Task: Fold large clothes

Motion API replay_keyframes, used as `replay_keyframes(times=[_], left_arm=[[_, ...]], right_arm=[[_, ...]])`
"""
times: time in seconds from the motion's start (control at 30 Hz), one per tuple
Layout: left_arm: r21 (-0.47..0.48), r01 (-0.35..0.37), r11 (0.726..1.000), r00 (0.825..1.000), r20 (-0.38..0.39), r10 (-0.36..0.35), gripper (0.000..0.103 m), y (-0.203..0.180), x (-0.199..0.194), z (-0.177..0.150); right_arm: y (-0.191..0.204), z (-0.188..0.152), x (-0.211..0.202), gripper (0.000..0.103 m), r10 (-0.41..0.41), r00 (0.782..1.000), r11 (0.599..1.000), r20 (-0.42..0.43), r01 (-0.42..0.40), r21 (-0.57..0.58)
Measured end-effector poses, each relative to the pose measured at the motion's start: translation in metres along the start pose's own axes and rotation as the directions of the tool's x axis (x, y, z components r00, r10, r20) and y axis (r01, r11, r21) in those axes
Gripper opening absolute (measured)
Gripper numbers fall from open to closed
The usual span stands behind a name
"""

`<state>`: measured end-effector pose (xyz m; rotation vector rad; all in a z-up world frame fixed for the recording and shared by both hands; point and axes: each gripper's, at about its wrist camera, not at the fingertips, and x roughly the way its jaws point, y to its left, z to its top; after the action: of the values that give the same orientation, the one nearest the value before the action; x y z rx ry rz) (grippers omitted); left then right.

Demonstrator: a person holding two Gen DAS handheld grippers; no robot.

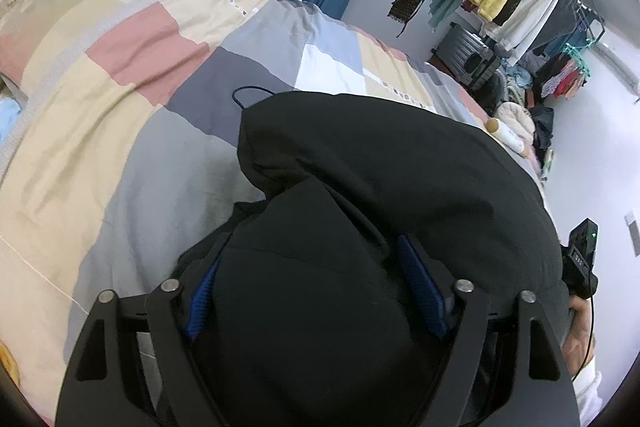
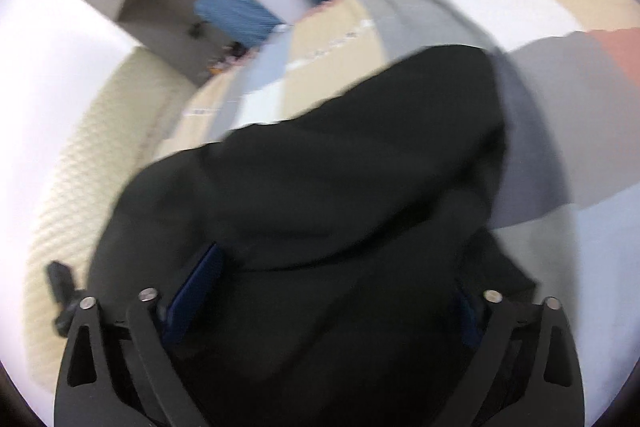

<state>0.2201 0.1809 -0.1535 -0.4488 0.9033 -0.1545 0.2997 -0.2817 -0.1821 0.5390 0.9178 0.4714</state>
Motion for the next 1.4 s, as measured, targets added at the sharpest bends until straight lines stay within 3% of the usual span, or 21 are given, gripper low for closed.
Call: replay_keyframes(times=[0.03, 0.1, 0.13, 0.17, 0.2, 0.27, 0.47, 0.6, 0.77, 0.93, 1.07, 1.4], left_arm=[[-0.011, 0.016, 1.000, 1.000, -0.005, -0.016, 0.072, 0.001, 0.000, 0.000], [-0.023, 0.051, 0.998, 0.999, -0.012, -0.051, 0.056, 0.003, 0.000, -0.002], [-0.025, 0.062, 0.998, 0.998, -0.008, -0.062, 0.051, 0.002, -0.002, -0.003], [-0.026, 0.067, 0.997, 0.998, 0.000, -0.067, 0.040, 0.001, -0.004, -0.004], [-0.021, 0.064, 0.998, 0.998, 0.015, -0.063, 0.026, 0.000, -0.008, -0.005], [-0.014, 0.051, 0.999, 0.997, 0.054, -0.050, 0.015, -0.004, -0.018, -0.005], [-0.003, 0.022, 1.000, 0.976, 0.217, -0.021, 0.008, -0.007, -0.060, -0.003], [-0.024, -0.010, 1.000, 0.967, 0.252, 0.016, 0.007, 0.000, -0.064, 0.002], [0.001, -0.127, 0.992, 0.973, 0.194, 0.125, 0.007, 0.006, -0.036, 0.006], [0.028, -0.188, 0.982, 0.977, 0.105, 0.185, 0.007, 0.010, -0.011, -0.001], [0.050, -0.228, 0.972, 0.973, 0.052, 0.226, 0.007, 0.009, 0.004, -0.010], [0.061, -0.245, 0.968, 0.969, -0.008, 0.245, 0.007, 0.008, 0.009, -0.030]], right_arm=[[0.007, -0.001, 0.000, 0.079, 0.006, 1.000, 1.000, 0.000, -0.006, -0.022], [0.024, -0.003, -0.001, 0.055, -0.023, 1.000, 0.996, 0.018, 0.024, -0.089], [0.033, -0.004, -0.004, 0.034, -0.045, 0.998, 0.991, 0.037, 0.049, -0.121], [0.039, -0.005, -0.007, 0.021, -0.058, 0.997, 0.987, 0.058, 0.065, -0.146], [0.049, -0.006, -0.012, 0.017, -0.069, 0.994, 0.979, 0.090, 0.085, -0.183], [0.067, -0.007, -0.024, 0.011, -0.091, 0.983, 0.963, 0.157, 0.127, -0.239], [0.097, -0.007, -0.057, 0.009, -0.105, 0.931, 0.941, 0.350, 0.207, -0.269], [0.106, 0.002, -0.047, 0.008, -0.185, 0.901, 0.910, 0.391, 0.307, -0.277], [0.088, 0.012, -0.003, 0.008, -0.335, 0.897, 0.880, 0.288, 0.407, -0.246], [0.066, 0.005, 0.022, 0.009, -0.415, 0.889, 0.856, 0.194, 0.454, -0.249], [0.062, -0.012, 0.037, 0.012, -0.480, 0.862, 0.811, 0.160, 0.506, -0.293], [0.057, -0.037, 0.042, 0.020, -0.501, 0.859, 0.806, 0.102, 0.507, -0.307]])
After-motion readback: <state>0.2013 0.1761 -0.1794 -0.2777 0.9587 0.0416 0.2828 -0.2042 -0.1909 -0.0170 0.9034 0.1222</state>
